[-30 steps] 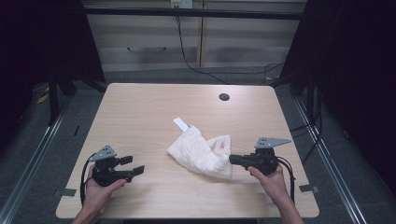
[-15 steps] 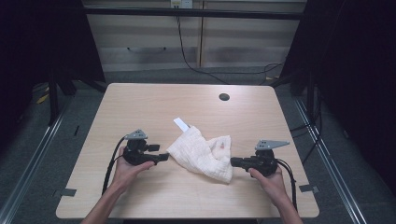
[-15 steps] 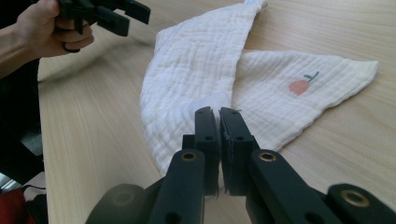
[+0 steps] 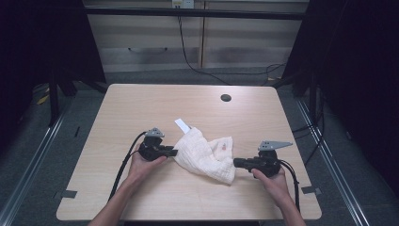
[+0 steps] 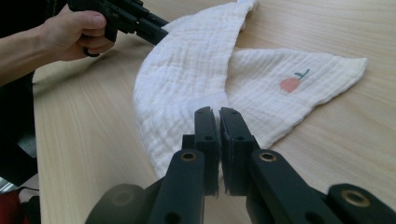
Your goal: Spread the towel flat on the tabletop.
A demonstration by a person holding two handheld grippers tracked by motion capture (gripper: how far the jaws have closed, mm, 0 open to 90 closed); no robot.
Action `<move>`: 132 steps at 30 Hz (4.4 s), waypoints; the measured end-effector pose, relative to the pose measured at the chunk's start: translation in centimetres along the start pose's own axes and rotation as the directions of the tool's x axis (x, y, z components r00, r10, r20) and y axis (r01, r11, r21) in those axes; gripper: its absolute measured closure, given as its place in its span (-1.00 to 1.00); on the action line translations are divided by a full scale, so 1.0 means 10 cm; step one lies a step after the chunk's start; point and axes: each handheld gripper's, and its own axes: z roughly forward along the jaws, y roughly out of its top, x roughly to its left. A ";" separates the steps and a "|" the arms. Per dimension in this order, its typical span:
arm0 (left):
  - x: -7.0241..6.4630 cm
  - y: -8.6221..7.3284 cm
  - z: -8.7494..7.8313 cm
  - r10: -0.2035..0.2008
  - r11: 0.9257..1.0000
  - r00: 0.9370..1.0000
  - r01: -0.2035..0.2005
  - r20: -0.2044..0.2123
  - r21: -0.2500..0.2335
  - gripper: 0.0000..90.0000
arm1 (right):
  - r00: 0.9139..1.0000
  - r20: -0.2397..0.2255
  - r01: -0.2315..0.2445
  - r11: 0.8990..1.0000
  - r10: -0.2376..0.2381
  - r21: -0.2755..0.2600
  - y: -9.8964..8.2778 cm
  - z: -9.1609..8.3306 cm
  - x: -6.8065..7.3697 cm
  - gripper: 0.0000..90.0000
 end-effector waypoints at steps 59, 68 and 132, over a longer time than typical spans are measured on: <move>0.31 -0.12 -0.26 -0.104 0.994 0.995 0.103 -0.005 -0.040 0.13 | 1.000 0.019 0.017 1.000 -0.018 0.025 -0.01 0.05 0.00 0.92; 0.20 -0.15 -0.17 0.010 1.000 0.998 -0.010 -0.066 0.006 0.29 | 1.000 0.022 0.019 1.000 -0.019 0.023 -0.01 0.05 0.01 0.92; 0.16 0.65 -1.26 0.016 0.933 0.999 -0.025 -0.029 -0.359 0.92 | 0.993 0.078 0.103 0.979 -0.091 -0.173 1.14 -0.29 -0.09 0.93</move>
